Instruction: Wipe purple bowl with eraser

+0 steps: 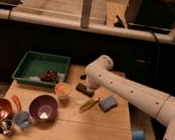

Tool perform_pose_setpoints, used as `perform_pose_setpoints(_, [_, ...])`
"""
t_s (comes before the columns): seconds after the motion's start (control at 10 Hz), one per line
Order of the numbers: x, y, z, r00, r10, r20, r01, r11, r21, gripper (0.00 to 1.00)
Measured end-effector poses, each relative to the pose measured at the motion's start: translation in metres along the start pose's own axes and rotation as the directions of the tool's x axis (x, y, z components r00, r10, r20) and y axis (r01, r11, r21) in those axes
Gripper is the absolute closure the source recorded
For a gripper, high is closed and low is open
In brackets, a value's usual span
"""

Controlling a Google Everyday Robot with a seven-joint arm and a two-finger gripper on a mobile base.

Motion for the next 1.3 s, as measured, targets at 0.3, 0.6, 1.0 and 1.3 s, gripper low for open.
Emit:
perform_pose_setpoints(0.3, [0.024, -0.007, 0.043, 0.956, 0.263, 0.129, -0.261, 0.965, -0.027, 0.2])
perform_pose_setpoints(0.6, [0.011, -0.02, 0.063, 0.901, 0.355, 0.247, -0.35, 0.934, -0.067, 0.2])
perform_pose_setpoints(1.0, [0.011, -0.027, 0.072, 0.852, 0.429, 0.301, -0.41, 0.903, -0.127, 0.2])
perform_pose_setpoints(1.3, [0.013, -0.025, 0.078, 0.837, 0.454, 0.305, -0.421, 0.891, -0.171, 0.2])
